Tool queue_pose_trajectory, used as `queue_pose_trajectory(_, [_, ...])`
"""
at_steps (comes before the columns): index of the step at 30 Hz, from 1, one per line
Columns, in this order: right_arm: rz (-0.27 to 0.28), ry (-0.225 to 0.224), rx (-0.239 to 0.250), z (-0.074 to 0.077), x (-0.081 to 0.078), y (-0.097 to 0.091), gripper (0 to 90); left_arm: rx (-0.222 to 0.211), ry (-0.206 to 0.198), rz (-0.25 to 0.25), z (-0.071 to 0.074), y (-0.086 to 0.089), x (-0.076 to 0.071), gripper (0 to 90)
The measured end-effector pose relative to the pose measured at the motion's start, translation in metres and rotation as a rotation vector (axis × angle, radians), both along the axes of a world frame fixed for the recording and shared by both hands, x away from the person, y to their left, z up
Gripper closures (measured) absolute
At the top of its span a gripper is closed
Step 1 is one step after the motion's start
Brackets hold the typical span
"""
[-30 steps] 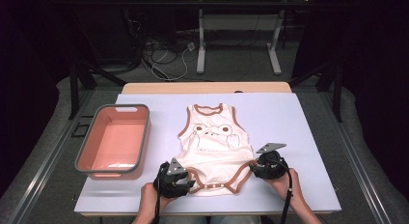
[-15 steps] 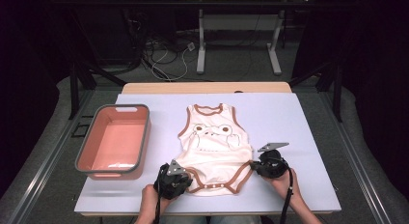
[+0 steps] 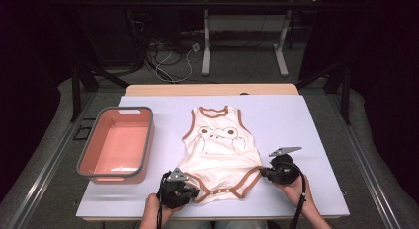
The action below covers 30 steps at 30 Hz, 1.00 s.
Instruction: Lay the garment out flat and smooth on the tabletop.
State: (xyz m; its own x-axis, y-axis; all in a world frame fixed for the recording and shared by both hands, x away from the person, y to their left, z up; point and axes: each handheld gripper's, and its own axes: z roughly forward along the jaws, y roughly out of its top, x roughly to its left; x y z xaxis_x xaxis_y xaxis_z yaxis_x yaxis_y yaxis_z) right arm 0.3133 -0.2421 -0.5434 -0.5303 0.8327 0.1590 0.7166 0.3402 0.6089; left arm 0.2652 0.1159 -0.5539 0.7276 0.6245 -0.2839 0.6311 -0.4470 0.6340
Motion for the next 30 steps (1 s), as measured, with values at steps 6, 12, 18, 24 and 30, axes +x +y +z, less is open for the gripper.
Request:
queue_pose_trajectory(6, [-0.017,-0.001,-0.004,0.001,-0.001,-0.006,87.8,-0.021,0.017,0.001,0.0,0.004,-0.004,88.3])
queue_pose_trajectory(12, [-0.014,-0.047,-0.036,-0.001,0.0,-0.006,79.1,0.035,-0.026,0.016,0.001,0.005,-0.003,85.0])
queue_pose_trajectory(18, [0.051,-0.107,-0.049,0.01,-0.008,0.004,63.5,0.067,-0.131,0.023,0.013,0.004,-0.008,66.0])
queue_pose_trajectory(24, [0.112,-0.148,-0.04,0.02,-0.02,0.02,55.7,0.07,-0.218,0.005,0.023,-0.004,-0.015,54.1])
queue_pose_trajectory(30, [0.138,-0.189,-0.045,0.027,-0.03,0.032,52.1,0.069,-0.235,-0.062,0.023,-0.015,-0.02,53.1])
